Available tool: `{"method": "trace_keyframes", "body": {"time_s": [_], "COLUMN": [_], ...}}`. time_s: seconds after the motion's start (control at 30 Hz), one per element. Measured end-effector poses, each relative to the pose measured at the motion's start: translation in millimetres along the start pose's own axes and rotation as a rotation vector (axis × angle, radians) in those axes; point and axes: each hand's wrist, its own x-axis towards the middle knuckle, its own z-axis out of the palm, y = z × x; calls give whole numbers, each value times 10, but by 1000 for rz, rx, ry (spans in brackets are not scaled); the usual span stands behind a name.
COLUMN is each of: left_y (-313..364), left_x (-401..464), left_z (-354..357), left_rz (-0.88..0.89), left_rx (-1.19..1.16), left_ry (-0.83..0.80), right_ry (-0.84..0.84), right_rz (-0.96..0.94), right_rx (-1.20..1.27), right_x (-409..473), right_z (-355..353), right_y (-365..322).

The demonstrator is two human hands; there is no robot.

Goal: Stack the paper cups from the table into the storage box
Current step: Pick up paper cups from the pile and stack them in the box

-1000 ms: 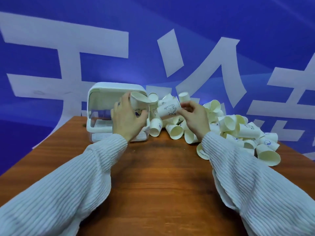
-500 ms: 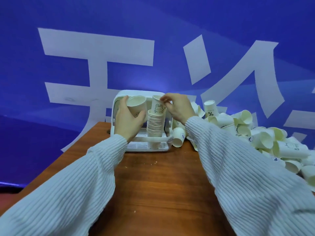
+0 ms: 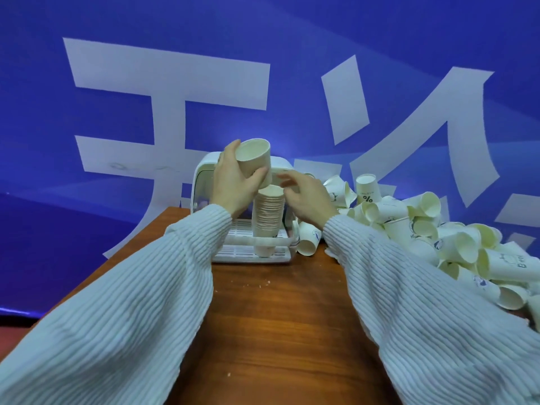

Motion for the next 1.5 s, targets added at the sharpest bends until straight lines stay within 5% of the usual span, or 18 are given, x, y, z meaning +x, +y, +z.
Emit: {"method": "trace_keyframes", "body": {"time_s": [0.2,0.4,0.5,0.67,1.03,1.33,1.5], "left_y": [-38,-256,-342,-317,-423,-468,-209], "left_x": [148,-68,-113,-152,204,267,-41], "left_z": [314,385,361,539,1142,1157,1068], "left_rz": [12,-43,-35,-143,-304,-427,-265], "left_rx": [194,685,577,348,384,308,406], "left_ry": [-253,-467,-476,-340,-191,-275,-103], "right_ry": [66,85,76,95,56,24,42], "right_rz": [24,59,74,93,42,117,203], "right_rx": [65,88,100,102,69,37,50], "right_x": [-116,-189,-248,-325,-442,-554,-775], "right_z": [-40,-93,-134,-241,-297,-484,-791], "right_y": [214,337,339,397,784,964,1011]}}
